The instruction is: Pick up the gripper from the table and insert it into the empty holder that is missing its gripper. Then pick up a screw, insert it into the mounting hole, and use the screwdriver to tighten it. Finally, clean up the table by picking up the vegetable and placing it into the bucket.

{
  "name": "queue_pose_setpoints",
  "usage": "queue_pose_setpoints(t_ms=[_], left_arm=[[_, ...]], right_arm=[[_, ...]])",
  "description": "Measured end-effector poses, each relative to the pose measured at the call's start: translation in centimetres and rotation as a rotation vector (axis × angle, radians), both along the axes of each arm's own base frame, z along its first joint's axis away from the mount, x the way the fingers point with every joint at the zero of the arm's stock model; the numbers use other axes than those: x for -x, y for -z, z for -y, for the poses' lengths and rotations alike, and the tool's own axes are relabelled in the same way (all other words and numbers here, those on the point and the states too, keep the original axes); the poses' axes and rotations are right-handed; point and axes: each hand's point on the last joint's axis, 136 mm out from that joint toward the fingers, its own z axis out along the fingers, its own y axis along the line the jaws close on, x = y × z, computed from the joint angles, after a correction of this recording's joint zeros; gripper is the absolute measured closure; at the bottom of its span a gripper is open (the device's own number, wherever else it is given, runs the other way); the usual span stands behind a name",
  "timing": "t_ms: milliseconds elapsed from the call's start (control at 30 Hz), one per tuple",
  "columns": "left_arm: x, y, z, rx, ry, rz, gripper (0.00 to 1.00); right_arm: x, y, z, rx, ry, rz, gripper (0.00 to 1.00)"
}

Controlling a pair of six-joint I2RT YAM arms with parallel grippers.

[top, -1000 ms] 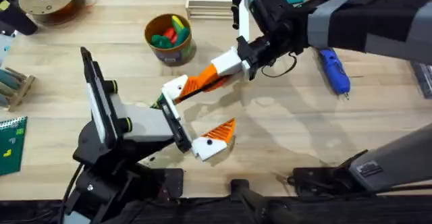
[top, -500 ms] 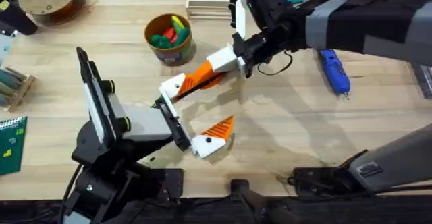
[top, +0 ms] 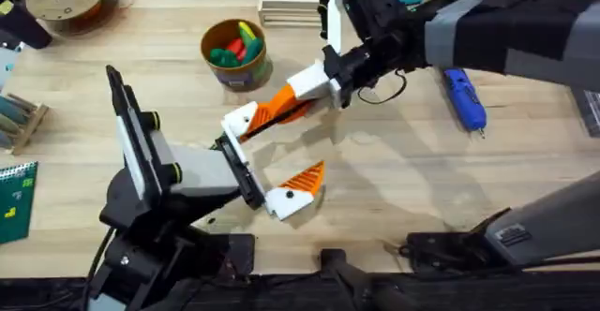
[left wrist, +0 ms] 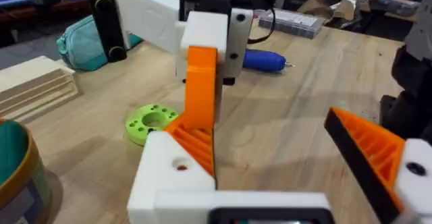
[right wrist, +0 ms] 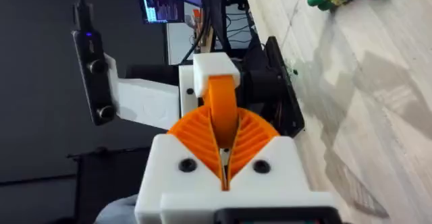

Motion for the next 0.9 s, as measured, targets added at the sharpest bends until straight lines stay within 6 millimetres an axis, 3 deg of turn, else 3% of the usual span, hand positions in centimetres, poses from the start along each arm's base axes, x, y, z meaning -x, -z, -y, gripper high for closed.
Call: queue_pose_setpoints(t_ms=[100,200,333,367,533,667,900], left_arm=[[0.0,0.0,0.0,-0.001,0.000,0.004,0.013],[0.3,0.0,0.2,-0.003,0.020,0.006,0.013],[1.0,0.1,0.5,-0.003,0.063,0.001,0.014],[1.8,0.1,1.0,-0.001,0.112,-0.003,0.014],[2.2,0.1,1.1,-0.001,0.137,-0.005,0.014],[2.3,0.1,1.2,-0.001,0.142,-0.006,0.014],[2.3,0.1,1.2,-0.001,0.144,-0.006,0.014]], right_arm=[[0.0,-0.1,0.0,-0.003,-0.002,-0.001,0.931],[0.1,-0.1,-0.1,-0.006,-0.004,0.003,0.790],[0.2,-0.1,-0.2,-0.009,-0.010,0.006,0.717],[0.1,-0.2,-0.3,-0.014,-0.011,0.013,0.628],[0.1,-0.2,-0.3,-0.015,-0.010,0.015,0.425],[0.1,-0.2,-0.3,-0.016,-0.010,0.017,0.140],[-0.8,0.9,-0.3,0.043,0.029,0.059,0.113]])
